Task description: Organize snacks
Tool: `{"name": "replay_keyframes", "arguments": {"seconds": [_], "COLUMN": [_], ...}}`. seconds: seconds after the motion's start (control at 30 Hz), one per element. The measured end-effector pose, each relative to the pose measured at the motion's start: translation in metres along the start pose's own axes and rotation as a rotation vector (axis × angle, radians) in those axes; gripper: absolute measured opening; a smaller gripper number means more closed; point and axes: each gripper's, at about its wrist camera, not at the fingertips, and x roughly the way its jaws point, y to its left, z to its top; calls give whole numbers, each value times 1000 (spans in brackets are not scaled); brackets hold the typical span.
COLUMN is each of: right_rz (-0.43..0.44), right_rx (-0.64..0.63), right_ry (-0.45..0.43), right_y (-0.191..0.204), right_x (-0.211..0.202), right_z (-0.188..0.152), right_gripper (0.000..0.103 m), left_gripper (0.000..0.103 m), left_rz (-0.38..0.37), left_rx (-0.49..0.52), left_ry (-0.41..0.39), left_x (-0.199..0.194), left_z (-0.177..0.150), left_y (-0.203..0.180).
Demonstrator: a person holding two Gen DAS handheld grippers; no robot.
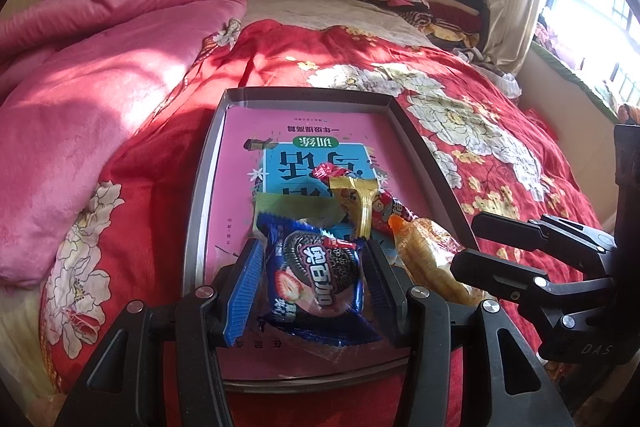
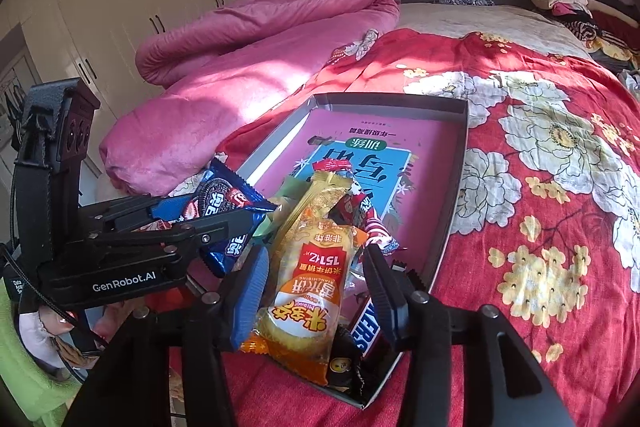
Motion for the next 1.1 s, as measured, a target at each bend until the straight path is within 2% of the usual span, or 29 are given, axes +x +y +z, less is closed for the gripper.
{"name": "replay_keyframes", "arguments": {"seconds": [0.13,0.27,0.53,0.73,0.83,1.1], "right_rz": [-34,-70,-136,-145,-153,-149], "right_rx": [-17,-50,-120,-87,-62,-48], "right_ry": [-37,-81,-148,-126,-105,-69], "right_y": [0,3,11,4,0,3], "right_x": [-14,-34,-82,-108,-115,-119], "right_z": [4,7,3,-11,-20,-37], "right_gripper": [56,60,72,83,89,96], "left_gripper": [69,75,78,78,78,78], "left_rz": [-8,11,22,-15,11,36], "left_rx": [19,17,-41,-92,-101,-87], "left_ry": [-47,-82,-25,35,44,44], "left_x": [-14,-31,-58,-73,-76,-77], "left_z": [2,3,-11,-32,-39,-42], "left_y": [-7,-13,-33,-47,-51,-57]}}
